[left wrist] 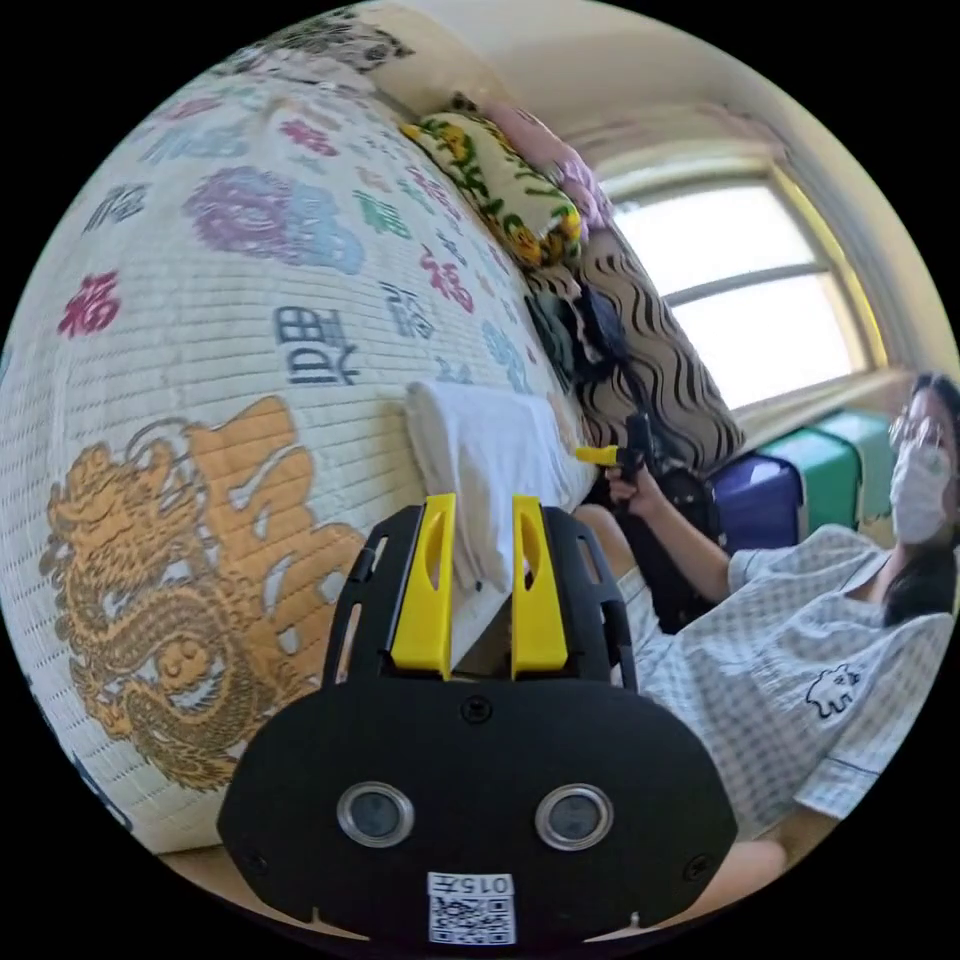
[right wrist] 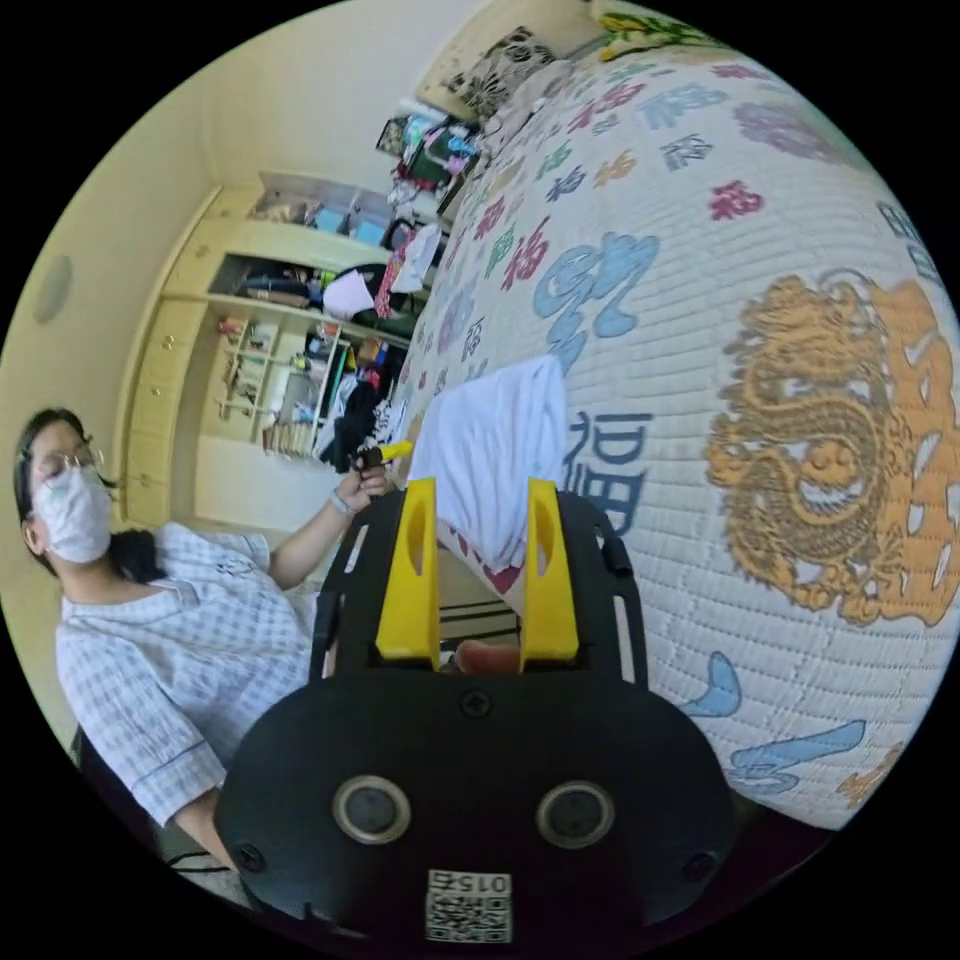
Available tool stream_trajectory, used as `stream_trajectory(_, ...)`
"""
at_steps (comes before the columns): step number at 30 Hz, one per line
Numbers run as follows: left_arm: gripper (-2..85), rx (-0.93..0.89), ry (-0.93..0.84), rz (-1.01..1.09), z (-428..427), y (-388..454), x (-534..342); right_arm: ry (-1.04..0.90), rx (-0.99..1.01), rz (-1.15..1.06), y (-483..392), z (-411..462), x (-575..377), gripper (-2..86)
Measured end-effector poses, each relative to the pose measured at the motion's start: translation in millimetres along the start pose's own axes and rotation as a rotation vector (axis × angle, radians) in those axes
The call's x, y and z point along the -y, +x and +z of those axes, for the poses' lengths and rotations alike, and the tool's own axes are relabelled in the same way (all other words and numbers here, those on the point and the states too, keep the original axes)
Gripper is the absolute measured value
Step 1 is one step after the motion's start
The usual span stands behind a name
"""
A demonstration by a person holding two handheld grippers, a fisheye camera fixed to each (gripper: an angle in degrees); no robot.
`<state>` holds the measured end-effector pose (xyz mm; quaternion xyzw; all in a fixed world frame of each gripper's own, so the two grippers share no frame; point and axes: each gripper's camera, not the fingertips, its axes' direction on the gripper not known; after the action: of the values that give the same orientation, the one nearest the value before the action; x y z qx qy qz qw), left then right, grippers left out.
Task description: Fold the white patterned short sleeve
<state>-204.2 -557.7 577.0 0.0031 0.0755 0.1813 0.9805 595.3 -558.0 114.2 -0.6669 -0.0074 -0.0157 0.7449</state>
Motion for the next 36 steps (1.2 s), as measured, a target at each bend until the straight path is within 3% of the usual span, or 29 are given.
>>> stream_trajectory(3,11.0,-0.096,0.04,-0.107,-6.6,-43.5,4.3,-0.012,0.057,0.073,30.2,-13.9,6.1,16.0)
stream_trajectory(8,10.8,-0.241,-0.045,-0.153,31.8,-73.5,27.8,-0.082,0.137,0.093,53.1,-8.6,29.1,14.8)
stream_trajectory(17,7.5,-0.369,-0.138,-0.104,99.5,-57.4,74.2,-0.197,0.267,0.101,61.6,11.7,55.2,4.6)
stream_trajectory(20,5.9,-0.299,-0.128,-0.056,88.4,-35.0,80.4,-0.162,0.232,0.081,51.2,-3.8,53.9,3.3)
stream_trajectory(26,4.9,-0.361,-0.152,0.078,121.3,47.7,122.8,-0.114,0.098,0.005,11.3,-84.3,49.3,2.4)
stream_trajectory(31,4.7,-0.526,-0.173,0.101,228.0,129.0,179.9,-0.071,-0.182,0.097,-13.8,-182.2,37.9,2.2)
stream_trajectory(36,4.6,-0.593,-0.2,0.028,330.1,182.3,210.3,-0.063,-0.394,0.237,-2.0,-225.7,33.1,2.2)
